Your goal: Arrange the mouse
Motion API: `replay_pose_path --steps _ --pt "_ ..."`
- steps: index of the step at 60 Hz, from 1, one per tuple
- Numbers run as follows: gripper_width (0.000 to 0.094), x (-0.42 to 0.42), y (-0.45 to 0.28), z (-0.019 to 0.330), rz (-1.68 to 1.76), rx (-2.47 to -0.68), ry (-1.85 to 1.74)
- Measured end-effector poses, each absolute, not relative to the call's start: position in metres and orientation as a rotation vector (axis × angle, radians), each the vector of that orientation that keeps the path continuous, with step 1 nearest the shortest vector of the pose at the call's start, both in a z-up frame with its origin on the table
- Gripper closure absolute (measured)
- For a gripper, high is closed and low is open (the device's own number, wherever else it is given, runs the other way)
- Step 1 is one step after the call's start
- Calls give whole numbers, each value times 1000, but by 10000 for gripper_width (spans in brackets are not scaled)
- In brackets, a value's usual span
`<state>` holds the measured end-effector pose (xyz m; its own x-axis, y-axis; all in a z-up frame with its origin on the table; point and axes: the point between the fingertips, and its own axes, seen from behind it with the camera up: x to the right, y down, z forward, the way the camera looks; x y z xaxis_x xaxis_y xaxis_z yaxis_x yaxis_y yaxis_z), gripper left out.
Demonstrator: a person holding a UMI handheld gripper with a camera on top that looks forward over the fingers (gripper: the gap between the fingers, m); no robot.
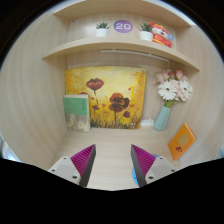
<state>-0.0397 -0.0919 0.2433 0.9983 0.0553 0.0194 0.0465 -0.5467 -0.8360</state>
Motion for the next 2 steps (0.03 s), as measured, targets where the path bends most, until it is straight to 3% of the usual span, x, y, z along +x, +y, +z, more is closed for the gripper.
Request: replay_pose_path --steps 2 --pt "249 -40 -92 244 8 -2150 -74"
